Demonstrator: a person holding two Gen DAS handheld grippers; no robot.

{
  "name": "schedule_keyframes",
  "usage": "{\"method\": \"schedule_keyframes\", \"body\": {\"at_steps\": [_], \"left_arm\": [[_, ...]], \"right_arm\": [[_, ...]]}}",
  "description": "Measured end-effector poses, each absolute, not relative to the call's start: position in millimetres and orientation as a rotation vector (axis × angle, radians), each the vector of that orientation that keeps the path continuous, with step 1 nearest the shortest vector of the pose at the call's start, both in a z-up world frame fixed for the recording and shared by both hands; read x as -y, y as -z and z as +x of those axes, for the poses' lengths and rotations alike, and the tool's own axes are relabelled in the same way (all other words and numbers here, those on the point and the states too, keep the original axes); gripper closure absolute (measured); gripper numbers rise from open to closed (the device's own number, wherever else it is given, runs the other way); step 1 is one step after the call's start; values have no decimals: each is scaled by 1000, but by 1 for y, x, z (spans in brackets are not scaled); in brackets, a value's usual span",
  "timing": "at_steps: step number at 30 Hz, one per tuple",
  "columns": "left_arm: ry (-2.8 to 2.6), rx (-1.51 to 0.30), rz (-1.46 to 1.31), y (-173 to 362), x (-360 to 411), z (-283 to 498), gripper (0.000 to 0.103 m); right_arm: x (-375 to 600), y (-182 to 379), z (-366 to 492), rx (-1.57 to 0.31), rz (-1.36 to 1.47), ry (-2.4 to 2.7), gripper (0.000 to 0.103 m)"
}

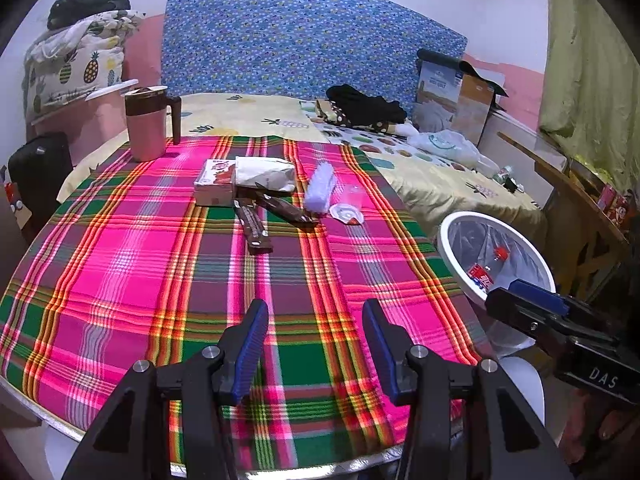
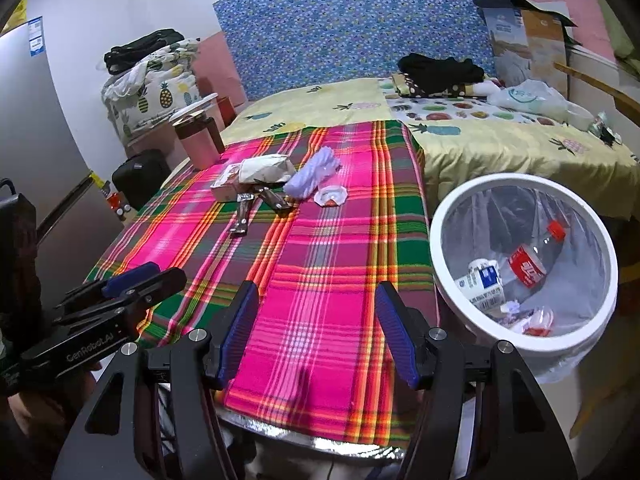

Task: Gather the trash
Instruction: 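Move both tools back over the items on the cloth, then grasp the small clear plastic cup with the right tool while the left grasps a brown coffee packet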

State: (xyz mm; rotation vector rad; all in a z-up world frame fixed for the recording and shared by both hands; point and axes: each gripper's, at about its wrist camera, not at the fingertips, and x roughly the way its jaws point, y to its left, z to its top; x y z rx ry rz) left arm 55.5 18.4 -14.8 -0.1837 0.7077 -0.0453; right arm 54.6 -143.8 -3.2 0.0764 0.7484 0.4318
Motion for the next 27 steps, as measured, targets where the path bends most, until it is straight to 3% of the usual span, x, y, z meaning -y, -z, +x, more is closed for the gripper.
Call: {"method": "schedule_keyframes", "body": {"at_steps": [22, 27], "left_arm": [[-29, -742, -223, 27, -54, 142, 54], [-41, -767, -245, 37, -60, 169, 54]], "right_arm": [[117, -3, 113, -740, 36, -462, 44], [113, -1, 130, -753, 27, -464, 49]]}}
